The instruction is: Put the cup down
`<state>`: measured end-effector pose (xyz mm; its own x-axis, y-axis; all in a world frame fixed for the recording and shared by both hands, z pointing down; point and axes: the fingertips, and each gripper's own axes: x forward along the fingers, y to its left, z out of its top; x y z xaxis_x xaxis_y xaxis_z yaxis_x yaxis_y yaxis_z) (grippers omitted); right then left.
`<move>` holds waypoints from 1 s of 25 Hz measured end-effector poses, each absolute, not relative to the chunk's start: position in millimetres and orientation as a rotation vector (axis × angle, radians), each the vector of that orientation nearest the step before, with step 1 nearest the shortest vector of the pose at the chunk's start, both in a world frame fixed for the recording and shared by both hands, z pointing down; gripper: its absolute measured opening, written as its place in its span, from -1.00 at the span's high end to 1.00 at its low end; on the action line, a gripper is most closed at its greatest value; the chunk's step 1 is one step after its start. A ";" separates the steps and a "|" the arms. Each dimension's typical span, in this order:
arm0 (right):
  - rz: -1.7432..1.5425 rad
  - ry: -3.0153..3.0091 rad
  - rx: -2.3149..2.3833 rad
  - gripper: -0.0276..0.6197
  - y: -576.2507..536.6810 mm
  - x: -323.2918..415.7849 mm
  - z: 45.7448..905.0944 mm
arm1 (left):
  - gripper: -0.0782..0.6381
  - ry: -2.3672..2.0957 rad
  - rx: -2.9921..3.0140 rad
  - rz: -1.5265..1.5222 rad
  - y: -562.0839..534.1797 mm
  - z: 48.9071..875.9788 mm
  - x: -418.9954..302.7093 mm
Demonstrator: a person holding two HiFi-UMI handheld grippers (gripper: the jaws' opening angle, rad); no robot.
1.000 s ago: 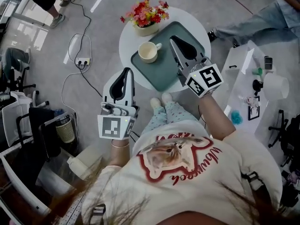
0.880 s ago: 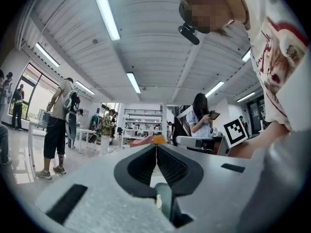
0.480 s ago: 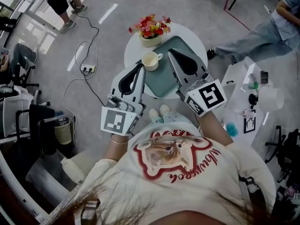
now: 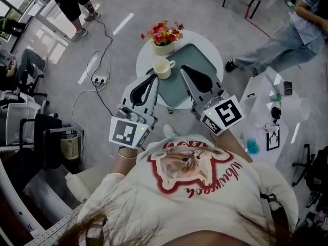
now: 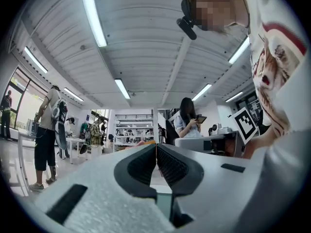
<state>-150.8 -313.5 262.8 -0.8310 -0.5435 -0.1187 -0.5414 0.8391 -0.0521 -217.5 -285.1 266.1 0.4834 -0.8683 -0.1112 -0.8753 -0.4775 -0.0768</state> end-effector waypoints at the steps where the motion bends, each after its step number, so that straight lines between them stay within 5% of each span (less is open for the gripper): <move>1: -0.013 2.888 -0.850 0.82 -307.1 -147.0 259.3 | 0.73 1.536 -2.594 0.078 -279.3 265.2 -213.8; 25: -0.025 2.988 -0.461 0.82 -82.6 -8.7 259.0 | 0.73 1.884 -2.356 0.060 -40.5 271.2 -89.6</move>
